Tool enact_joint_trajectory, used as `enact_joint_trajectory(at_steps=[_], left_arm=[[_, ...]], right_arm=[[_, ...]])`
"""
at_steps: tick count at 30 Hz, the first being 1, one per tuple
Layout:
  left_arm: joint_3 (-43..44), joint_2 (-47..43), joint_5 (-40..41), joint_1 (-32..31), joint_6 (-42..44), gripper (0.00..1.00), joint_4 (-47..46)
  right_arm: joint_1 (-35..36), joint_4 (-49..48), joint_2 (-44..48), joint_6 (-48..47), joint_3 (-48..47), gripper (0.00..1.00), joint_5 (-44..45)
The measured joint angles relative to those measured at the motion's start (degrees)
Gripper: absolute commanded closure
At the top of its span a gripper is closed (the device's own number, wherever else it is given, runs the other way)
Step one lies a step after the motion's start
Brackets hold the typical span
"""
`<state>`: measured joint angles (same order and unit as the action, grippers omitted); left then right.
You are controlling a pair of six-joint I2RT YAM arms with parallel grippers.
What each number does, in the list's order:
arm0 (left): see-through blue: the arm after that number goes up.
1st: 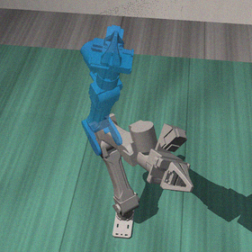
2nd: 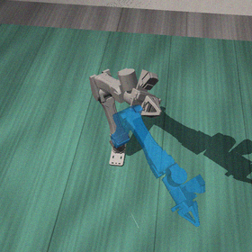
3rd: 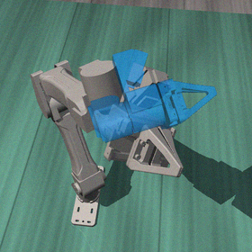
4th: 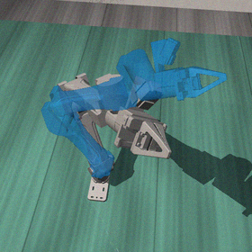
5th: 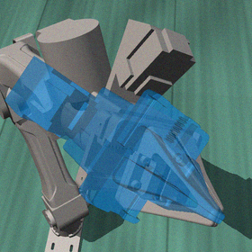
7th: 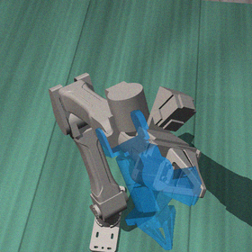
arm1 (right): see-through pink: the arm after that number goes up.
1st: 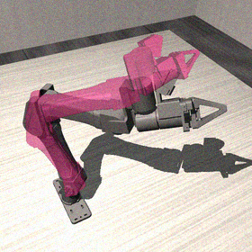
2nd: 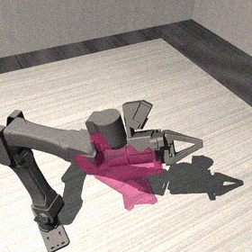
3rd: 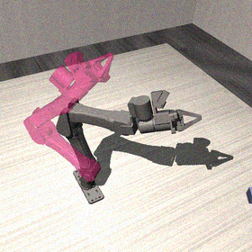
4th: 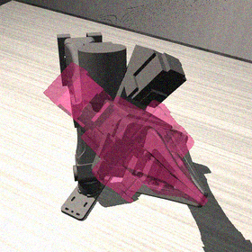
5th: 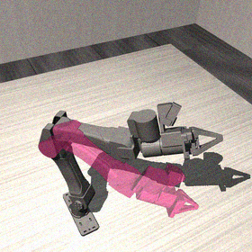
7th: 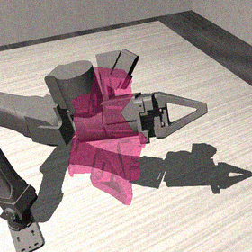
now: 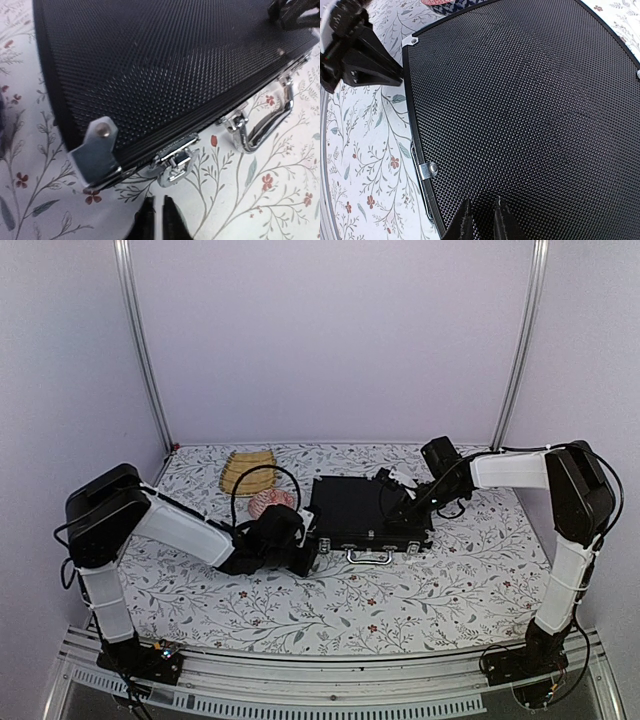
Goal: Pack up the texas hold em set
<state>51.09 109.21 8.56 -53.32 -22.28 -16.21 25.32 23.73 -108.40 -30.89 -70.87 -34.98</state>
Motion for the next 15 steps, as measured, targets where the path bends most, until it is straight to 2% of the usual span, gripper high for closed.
enact_joint_trajectory(at_steps=[2, 6, 9, 15], left_arm=[[-1.0, -4.1, 0.2, -0.1, 2.4, 0.59, 2.1], [-1.0, -13.7, -0.1, -0.4, 9.1, 0.37, 6.6], [2.8, -15.7, 0.5, -0.4, 15.5, 0.30, 10.3], [10.3, -9.0, 0.6, -0.3, 30.6, 0.25, 15.7]], right_arm=[[0.0, 0.0, 0.0, 0.0, 0.0, 0.82, -0.1], [0.0, 0.0, 0.0, -0.2, 0.0, 0.82, -0.1], [0.0, 0.0, 0.0, -0.5, 0.0, 0.82, -0.1], [0.0, 0.1, 0.0, -1.0, 0.0, 0.82, -0.2]])
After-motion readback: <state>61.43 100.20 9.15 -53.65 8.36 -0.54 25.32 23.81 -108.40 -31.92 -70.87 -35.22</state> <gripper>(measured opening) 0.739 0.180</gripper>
